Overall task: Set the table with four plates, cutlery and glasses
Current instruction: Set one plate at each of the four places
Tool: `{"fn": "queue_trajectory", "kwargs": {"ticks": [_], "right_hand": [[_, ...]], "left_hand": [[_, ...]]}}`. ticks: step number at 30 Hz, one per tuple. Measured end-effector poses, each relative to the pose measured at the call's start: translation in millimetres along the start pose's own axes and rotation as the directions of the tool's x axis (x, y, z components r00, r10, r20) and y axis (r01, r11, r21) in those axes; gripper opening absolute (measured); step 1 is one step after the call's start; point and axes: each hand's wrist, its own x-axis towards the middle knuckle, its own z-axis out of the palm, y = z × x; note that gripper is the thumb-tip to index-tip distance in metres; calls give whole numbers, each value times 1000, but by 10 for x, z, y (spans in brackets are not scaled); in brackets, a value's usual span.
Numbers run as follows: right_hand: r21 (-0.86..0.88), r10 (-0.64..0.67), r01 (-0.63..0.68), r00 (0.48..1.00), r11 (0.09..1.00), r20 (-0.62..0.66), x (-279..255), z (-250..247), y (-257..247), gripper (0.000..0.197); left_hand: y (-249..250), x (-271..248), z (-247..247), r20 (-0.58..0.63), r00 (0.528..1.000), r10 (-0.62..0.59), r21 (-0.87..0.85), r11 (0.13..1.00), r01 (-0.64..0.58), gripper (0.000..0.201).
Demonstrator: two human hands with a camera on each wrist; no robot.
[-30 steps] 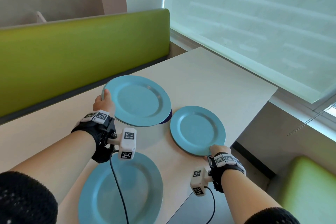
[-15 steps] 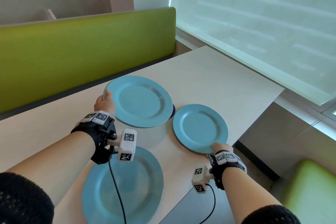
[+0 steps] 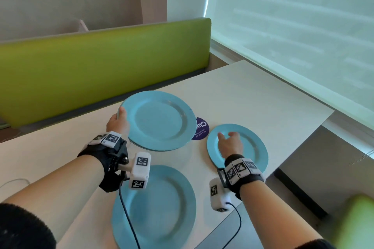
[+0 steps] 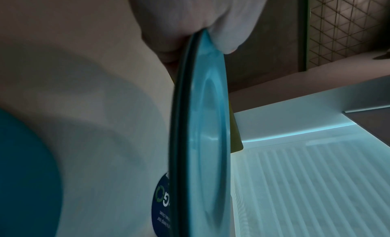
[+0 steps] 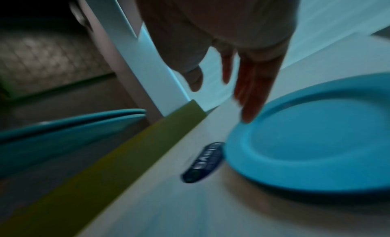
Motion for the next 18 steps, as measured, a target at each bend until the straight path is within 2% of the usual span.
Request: {"fn": "queue_trajectory", "kwargs": {"ticks": [1, 3, 4, 9, 12, 17, 18], "right_hand": [[89, -59, 50, 993, 995, 102, -104, 105, -159, 40], [255, -110, 33, 950, 966, 294, -335, 314, -451, 35], [307, -125, 17, 933, 951, 336, -433, 412, -557, 36], [339, -123, 9, 940, 941, 317, -760, 763, -815, 32], [344, -111, -22, 925, 939, 363, -900, 916, -946, 35], [353, -121, -34, 905, 935, 408, -1019, 1212, -1109, 15], [347, -121, -35, 901, 937, 417, -1032, 1265, -1127, 18]], "left_hand": [[-7, 9, -44, 6, 1000, -11, -7, 1000, 11, 58], [-33, 41, -138, 17, 999, -28, -38, 999, 29, 59], [-50, 74, -192, 20, 999, -41, -66, 997, 43, 61], [-119, 259, -565, 18, 977, -212, -271, 940, 209, 64], [-161, 399, -802, 5, 980, -197, -308, 932, 189, 58], [-288, 632, -1198, -63, 980, -188, -283, 945, 163, 62], [-321, 681, -1280, -88, 978, -187, -293, 944, 154, 63]]}}
